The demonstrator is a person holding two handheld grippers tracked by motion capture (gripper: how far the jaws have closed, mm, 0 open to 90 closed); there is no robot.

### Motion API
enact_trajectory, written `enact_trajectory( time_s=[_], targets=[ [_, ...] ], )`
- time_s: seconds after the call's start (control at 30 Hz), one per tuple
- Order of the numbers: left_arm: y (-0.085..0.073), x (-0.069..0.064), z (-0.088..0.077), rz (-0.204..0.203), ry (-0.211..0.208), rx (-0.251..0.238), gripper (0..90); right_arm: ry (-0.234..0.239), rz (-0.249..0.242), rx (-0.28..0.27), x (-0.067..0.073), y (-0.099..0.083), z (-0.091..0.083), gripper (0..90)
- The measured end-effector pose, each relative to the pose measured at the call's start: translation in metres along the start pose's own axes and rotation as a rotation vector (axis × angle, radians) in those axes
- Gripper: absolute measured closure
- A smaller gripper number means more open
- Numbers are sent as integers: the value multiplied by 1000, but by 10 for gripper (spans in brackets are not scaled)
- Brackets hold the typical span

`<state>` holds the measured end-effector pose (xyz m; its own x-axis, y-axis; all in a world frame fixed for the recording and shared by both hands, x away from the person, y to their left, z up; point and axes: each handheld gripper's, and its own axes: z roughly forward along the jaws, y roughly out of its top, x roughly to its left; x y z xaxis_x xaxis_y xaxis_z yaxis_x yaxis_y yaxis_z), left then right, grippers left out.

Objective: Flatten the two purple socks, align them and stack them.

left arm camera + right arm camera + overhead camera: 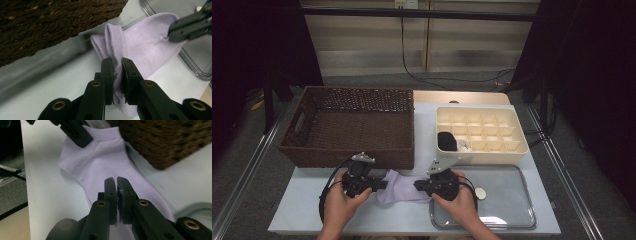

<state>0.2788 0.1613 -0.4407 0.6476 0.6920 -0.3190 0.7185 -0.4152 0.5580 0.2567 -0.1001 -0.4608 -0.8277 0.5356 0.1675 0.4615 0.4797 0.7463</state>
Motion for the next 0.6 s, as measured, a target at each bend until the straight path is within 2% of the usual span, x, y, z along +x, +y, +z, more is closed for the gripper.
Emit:
enact_trajectory(
  time_s=[0.17,0.2,0.33,0.47,0.53,0.6],
  targets=[
    [1,-1,0,10,-5,4,809,15,-10,25,5,2,17,873],
    [1,-1,0,12,-4,1,809,15,-30,32,6,2,19,875],
    [2,-1,1,0,-14,-4,809,-2,-58,73,6,-1,28,900],
    [3,-3,-1,-13,-22,-8,809,7,-41,75,6,0,29,900],
    [4,-4,-1,-10,-21,-10,810,7,-60,70,6,2,28,900],
    [6,-5,-3,-7,-25,-5,809,10,-53,56,7,3,29,900]
  ],
)
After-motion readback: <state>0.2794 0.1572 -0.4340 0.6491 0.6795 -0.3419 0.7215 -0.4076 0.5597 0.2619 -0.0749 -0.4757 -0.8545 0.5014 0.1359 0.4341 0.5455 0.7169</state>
